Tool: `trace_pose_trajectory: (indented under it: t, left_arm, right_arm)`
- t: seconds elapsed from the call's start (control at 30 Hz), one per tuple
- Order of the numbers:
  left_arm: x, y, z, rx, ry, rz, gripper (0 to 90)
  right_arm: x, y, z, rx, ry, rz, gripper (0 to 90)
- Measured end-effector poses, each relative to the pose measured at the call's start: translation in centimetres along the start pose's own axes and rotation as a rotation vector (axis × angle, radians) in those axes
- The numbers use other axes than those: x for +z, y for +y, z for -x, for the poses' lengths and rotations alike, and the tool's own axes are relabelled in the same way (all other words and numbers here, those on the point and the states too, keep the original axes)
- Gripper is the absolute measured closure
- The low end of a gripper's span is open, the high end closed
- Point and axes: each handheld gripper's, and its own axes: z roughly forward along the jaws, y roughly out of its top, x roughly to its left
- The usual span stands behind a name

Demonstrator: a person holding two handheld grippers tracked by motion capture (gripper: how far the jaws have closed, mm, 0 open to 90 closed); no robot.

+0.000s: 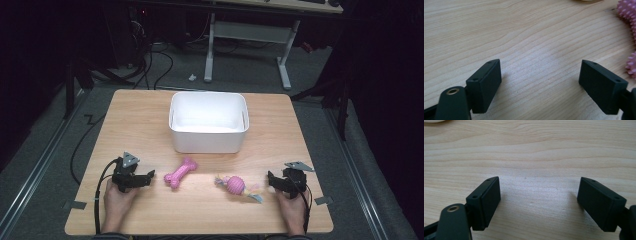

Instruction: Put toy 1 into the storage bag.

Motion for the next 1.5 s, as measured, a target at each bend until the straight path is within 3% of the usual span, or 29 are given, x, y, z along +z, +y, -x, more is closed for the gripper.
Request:
trace_pose_trajectory:
  t: [1.07,1.5]
  left_arm:
    - [-0.1,-0.1,-0.1,0.012,-0.010,0.005,22.4]
    - [-1.0,0.2,-0.1,-0.018,-0.037,0.041,22.1]
  right_arm:
    - [-0.1,-0.1,-0.1,-0.015,0.004,0.003,19.8]
    - [-0.1,-0.1,-0.2,-0.012,0.006,0.001,19.8]
